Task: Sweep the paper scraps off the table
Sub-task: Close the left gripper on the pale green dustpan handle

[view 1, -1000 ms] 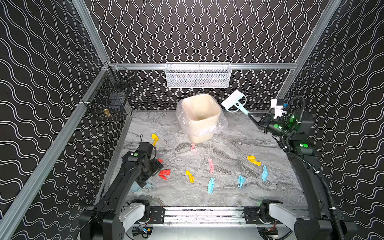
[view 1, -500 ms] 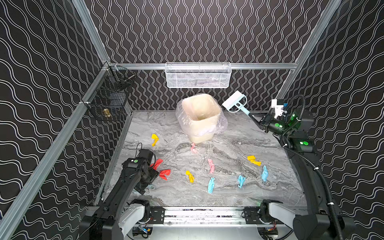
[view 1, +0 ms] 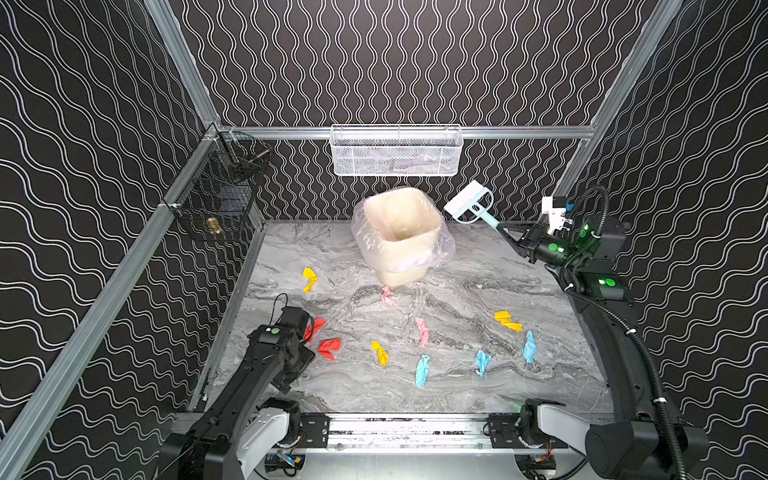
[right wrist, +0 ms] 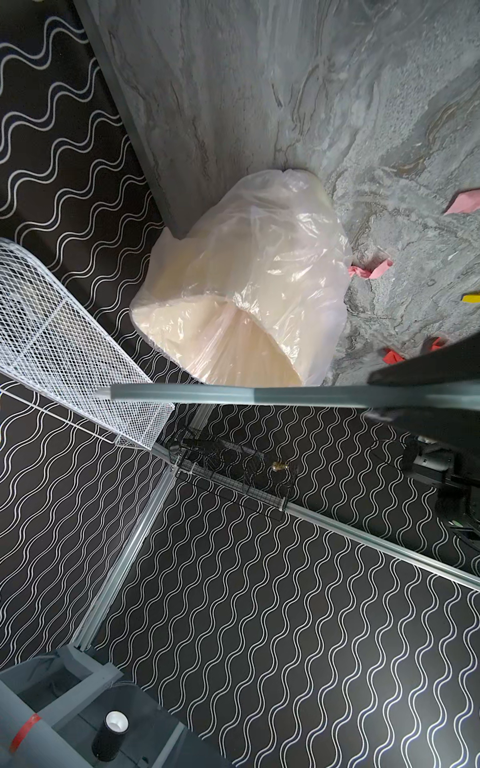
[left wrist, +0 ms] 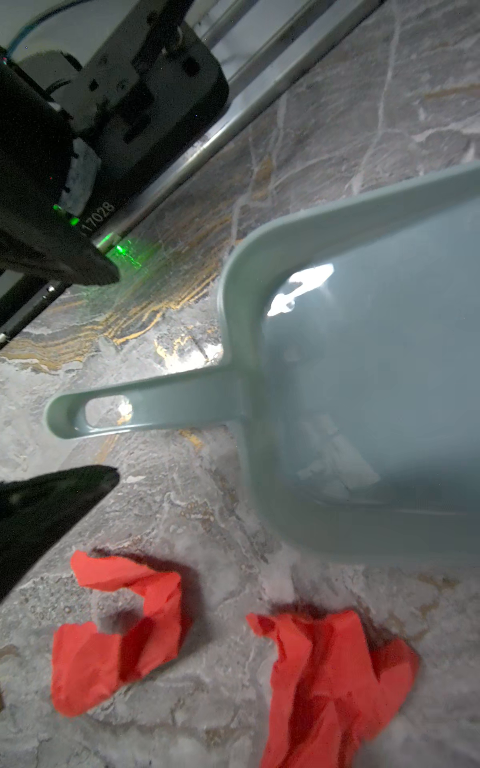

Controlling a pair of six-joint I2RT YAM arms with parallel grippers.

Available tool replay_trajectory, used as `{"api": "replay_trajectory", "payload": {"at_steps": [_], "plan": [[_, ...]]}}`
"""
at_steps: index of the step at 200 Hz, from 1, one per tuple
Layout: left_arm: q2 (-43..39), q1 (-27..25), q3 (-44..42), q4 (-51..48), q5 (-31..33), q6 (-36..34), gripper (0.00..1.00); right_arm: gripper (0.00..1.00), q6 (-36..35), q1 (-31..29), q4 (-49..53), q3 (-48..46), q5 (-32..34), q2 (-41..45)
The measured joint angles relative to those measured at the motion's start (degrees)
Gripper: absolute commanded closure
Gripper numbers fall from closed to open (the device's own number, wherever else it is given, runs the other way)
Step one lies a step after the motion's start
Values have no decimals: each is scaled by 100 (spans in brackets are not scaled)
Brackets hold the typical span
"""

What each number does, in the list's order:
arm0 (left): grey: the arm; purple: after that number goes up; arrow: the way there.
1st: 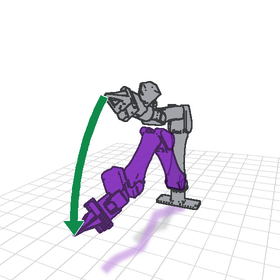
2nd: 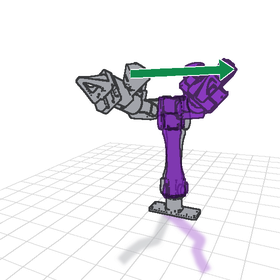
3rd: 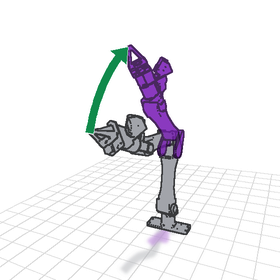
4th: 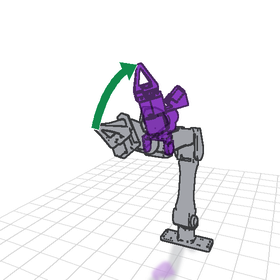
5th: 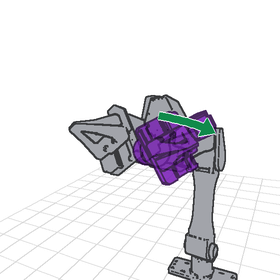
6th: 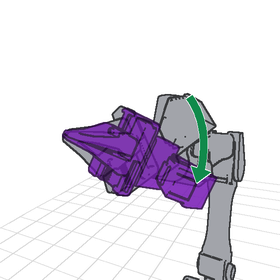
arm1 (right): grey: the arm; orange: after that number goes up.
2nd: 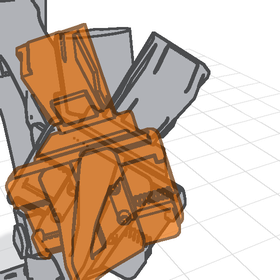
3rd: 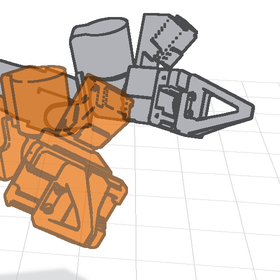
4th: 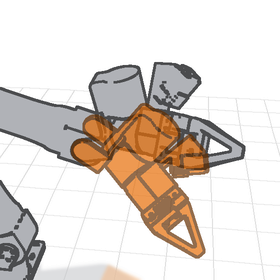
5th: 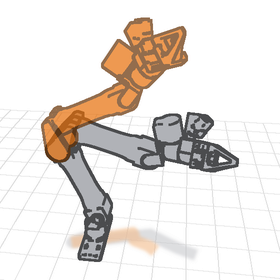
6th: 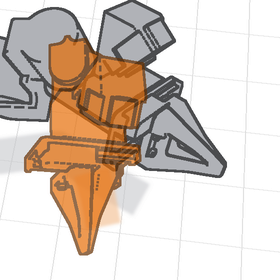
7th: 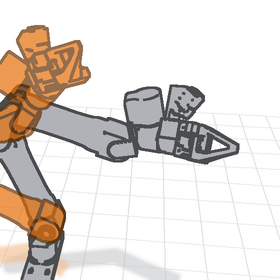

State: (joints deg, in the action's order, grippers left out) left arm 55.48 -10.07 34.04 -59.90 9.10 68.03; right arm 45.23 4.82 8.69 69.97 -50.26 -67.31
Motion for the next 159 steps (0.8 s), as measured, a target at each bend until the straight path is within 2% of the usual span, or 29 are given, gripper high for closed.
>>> {"api": "replay_trajectory", "payload": {"at_steps": [30,72,159], "plan": [[125,-492,-46,140,225,295,30,100,17,0,2,4,0,-26],[358,-1213,-264,310,369,1056,32,100,13,0,35,87,0,-66],[310,-1349,-533,520,564,1919,40,100,-4,0,44,105,2,-98]]}}
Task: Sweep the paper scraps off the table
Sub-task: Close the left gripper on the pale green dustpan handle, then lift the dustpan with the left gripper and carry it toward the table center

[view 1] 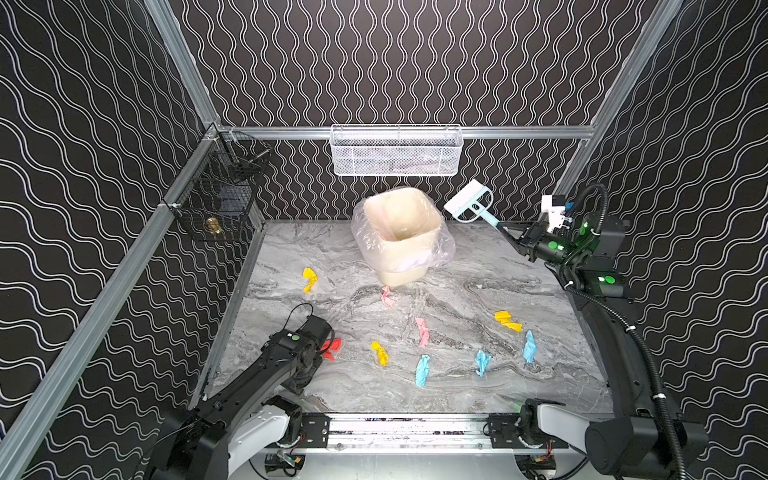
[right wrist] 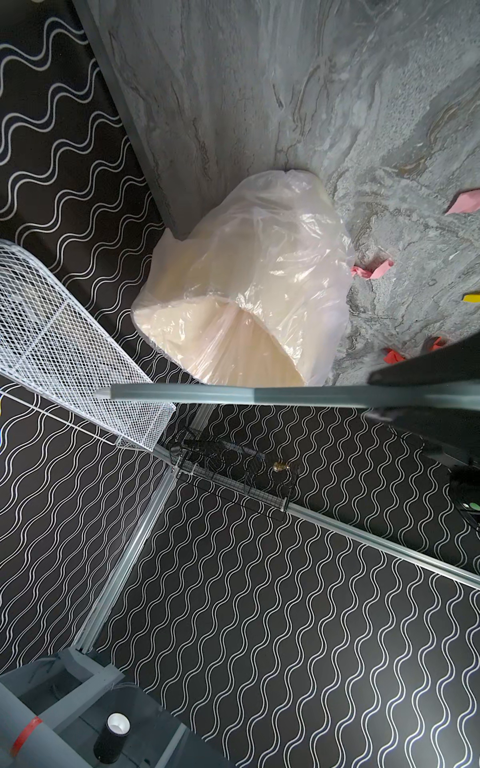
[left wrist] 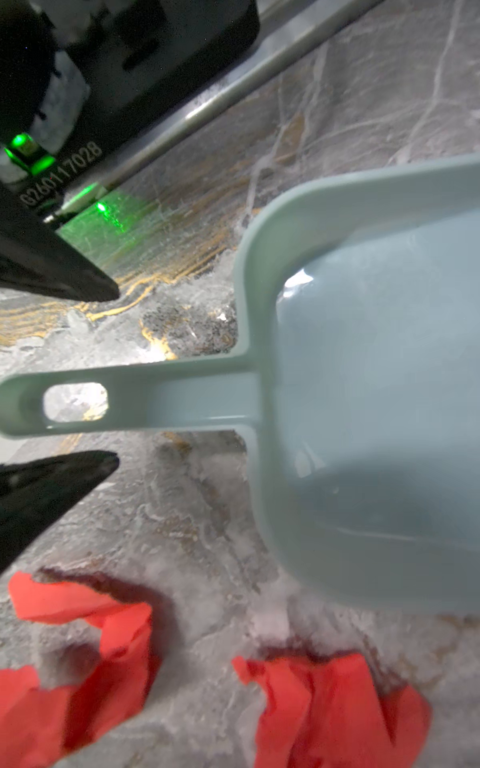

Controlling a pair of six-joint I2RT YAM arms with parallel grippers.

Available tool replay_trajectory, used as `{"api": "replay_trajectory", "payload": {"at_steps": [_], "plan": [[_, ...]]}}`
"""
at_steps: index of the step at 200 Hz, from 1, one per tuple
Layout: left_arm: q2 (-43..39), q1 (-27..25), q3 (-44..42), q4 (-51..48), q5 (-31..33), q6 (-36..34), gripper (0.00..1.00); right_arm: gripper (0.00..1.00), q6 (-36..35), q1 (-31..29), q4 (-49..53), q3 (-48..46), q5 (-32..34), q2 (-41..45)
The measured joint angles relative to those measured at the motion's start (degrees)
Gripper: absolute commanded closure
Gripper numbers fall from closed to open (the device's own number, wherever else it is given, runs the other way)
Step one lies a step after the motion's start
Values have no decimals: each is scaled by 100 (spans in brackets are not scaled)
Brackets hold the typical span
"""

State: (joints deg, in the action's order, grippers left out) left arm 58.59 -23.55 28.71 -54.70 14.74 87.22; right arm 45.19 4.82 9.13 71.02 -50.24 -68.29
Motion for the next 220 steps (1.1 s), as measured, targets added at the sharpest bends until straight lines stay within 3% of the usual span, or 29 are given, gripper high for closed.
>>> {"api": "replay_trajectory", "payload": {"at_steps": [118,177,220], "plan": [[286,-9,-101,501,44,238,51,100,-4,-11,39,107,4,-127],[284,-9,-133,577,85,240,71,100,-2,-11,37,111,2,-168],[234,-9,-170,595,85,240,79,100,-2,-11,37,111,0,-168]]}}
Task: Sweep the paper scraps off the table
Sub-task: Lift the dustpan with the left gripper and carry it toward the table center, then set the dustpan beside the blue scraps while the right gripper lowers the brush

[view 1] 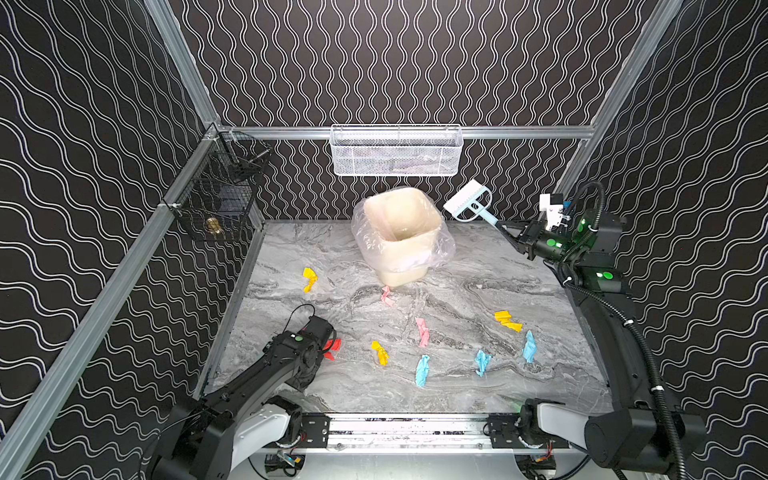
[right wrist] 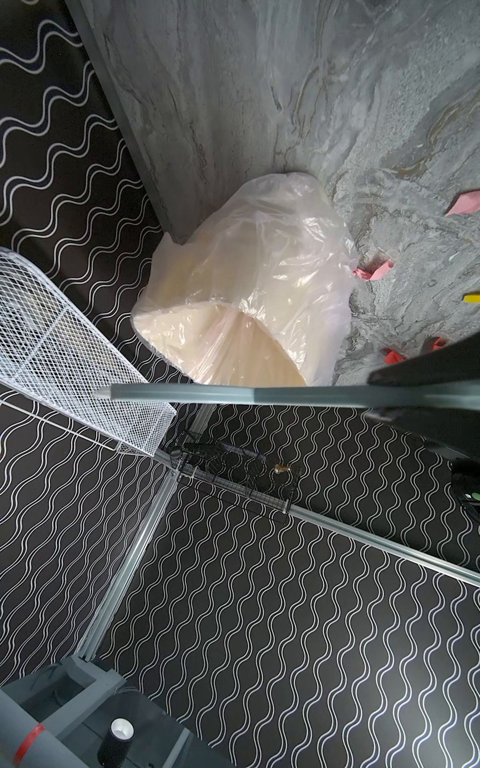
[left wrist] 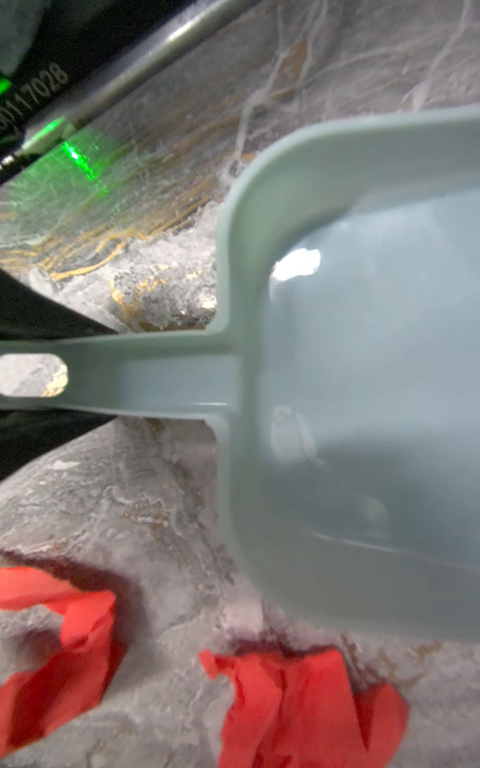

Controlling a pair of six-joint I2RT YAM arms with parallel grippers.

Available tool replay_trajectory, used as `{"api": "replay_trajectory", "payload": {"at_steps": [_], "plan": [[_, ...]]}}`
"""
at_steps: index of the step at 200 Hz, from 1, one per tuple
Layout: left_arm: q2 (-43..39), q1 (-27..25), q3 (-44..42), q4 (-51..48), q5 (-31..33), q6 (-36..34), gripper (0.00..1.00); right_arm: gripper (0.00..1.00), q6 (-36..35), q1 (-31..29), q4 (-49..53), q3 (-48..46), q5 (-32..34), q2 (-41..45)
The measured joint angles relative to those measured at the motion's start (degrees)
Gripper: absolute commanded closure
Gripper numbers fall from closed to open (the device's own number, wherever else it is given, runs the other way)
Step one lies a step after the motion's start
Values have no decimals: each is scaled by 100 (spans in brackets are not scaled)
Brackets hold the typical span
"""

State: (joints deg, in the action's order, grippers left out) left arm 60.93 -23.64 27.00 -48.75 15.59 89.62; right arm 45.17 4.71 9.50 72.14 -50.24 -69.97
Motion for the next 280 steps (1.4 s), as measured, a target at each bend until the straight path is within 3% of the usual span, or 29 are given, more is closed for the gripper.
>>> {"api": "replay_trajectory", "payload": {"at_steps": [95,200,280], "plan": [[-319,0,505,-365,42,-216,89,100,-101,0,216,-9,35,66],[581,-271,2756,-1091,-516,-3467,92,100,-1751,13,3272,1071,817,-79],[1292,-1985,3611,-1517,-1043,-5320,93,100,-2826,92,5657,1729,2011,-155]]}}
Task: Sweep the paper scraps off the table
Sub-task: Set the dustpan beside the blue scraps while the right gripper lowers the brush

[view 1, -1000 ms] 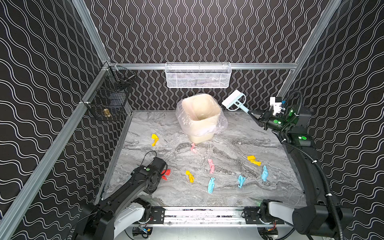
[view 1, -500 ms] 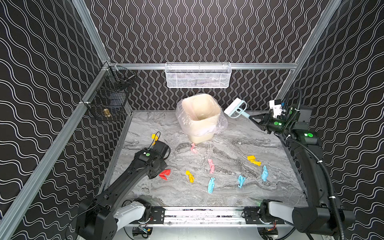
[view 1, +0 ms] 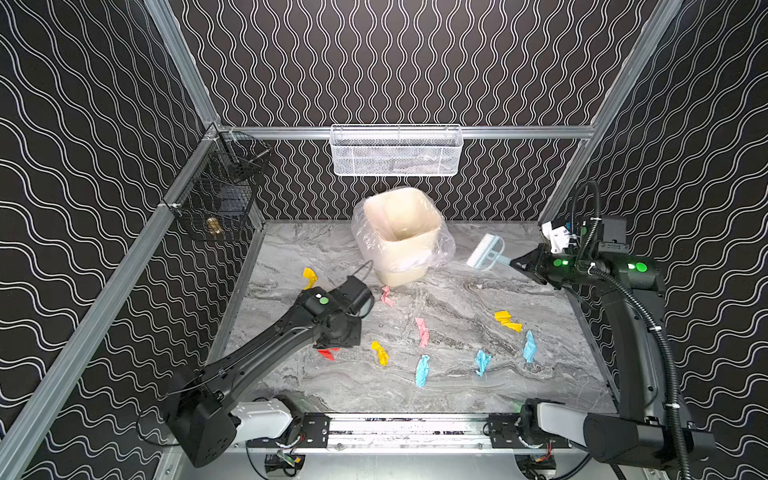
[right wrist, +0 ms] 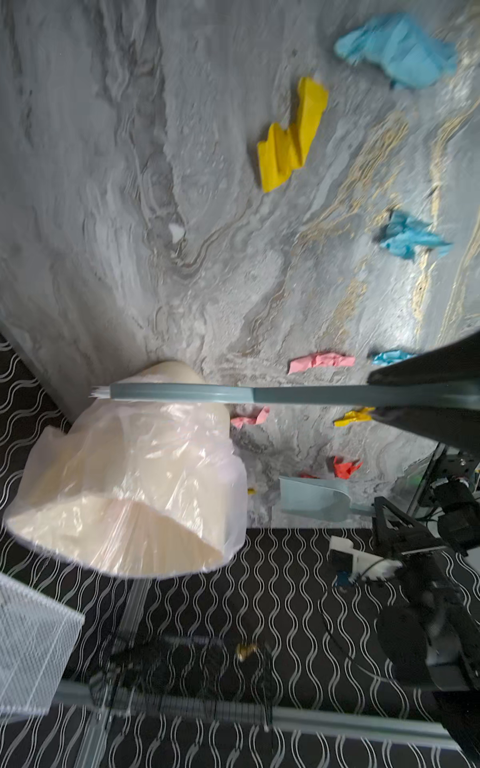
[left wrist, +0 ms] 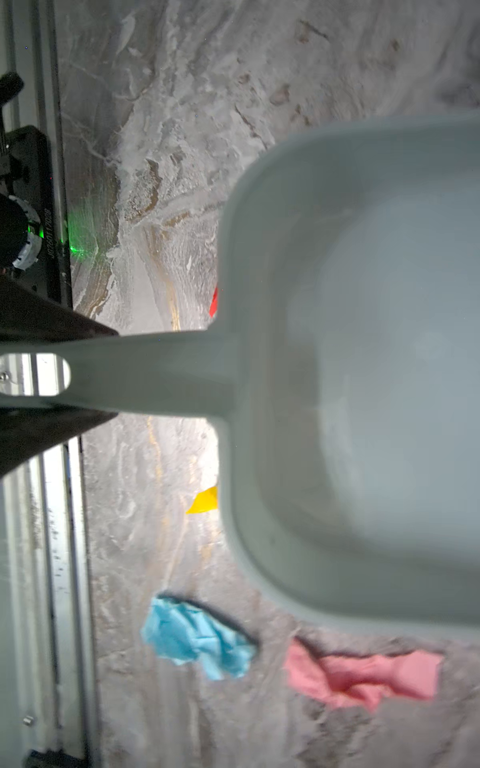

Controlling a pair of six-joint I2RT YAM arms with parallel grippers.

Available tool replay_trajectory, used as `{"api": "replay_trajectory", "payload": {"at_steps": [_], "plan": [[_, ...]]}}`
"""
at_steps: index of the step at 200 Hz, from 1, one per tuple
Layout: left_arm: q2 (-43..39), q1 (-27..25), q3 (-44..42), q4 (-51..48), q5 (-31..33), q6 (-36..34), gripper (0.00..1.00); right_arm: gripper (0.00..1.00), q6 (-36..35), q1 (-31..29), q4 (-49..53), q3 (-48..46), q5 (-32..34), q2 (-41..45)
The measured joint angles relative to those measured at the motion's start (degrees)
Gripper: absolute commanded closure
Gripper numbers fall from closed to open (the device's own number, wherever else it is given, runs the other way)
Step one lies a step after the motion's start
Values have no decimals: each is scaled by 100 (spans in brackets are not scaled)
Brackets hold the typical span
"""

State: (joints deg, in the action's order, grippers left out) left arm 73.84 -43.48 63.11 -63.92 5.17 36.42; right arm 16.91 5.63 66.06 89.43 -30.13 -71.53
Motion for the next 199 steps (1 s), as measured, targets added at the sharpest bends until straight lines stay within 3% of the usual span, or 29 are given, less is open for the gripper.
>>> {"api": "replay_trajectory", "payload": {"at_steps": [32,70,129,199], "plan": [[479,-748,334,-42,-372,-656,94,100,-262,0,686,-146,424,-116],[940,-1139,796,-81,-667,-1335,95,100,-304,-92,1117,-470,815,-155],[2162,-2205,1759,-142,-721,-2221,97,100,-98,-1040,1543,-791,2098,-155],[2909,-2347,2271,-144,-428,-3272,100,100,461,-1617,1709,-1362,2841,225]]}}
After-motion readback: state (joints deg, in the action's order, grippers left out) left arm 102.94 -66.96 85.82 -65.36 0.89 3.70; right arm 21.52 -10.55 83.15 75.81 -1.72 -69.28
